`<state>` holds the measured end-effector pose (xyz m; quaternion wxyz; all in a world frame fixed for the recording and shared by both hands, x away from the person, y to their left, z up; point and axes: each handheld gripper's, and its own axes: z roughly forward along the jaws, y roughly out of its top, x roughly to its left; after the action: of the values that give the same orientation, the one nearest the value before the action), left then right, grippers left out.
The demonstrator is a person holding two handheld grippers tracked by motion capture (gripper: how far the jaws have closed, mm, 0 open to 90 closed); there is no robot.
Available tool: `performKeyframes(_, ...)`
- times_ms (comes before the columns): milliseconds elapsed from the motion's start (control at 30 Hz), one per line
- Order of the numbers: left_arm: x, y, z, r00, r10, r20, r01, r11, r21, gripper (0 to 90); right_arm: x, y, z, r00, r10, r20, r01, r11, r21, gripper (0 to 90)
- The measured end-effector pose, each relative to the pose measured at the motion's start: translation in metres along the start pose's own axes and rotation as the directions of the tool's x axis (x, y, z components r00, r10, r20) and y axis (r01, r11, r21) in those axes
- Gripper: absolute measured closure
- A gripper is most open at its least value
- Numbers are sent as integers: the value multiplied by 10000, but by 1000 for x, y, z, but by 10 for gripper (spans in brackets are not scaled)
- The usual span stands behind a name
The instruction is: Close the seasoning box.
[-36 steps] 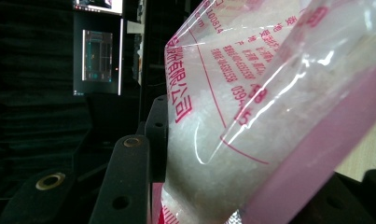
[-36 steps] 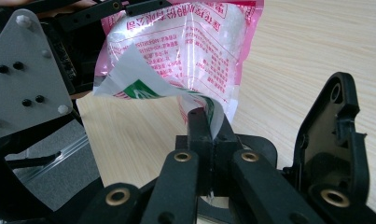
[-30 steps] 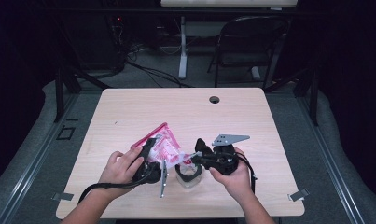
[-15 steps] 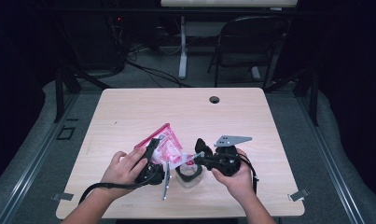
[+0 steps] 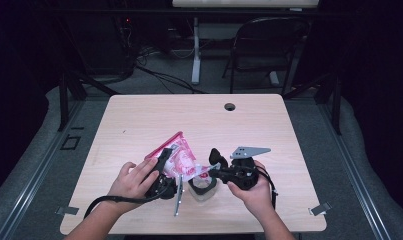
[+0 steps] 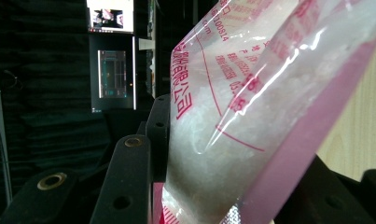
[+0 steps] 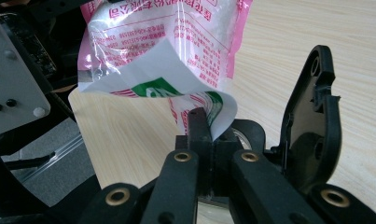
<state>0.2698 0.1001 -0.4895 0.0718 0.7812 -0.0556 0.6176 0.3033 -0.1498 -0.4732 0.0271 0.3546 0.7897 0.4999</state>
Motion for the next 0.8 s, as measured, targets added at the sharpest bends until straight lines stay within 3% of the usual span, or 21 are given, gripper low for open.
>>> performKeyframes(800,4,3,0,9997,203,-115,-204,9998,-57,636,-2,-2,0,10000,31,35,-31,10000,67,900)
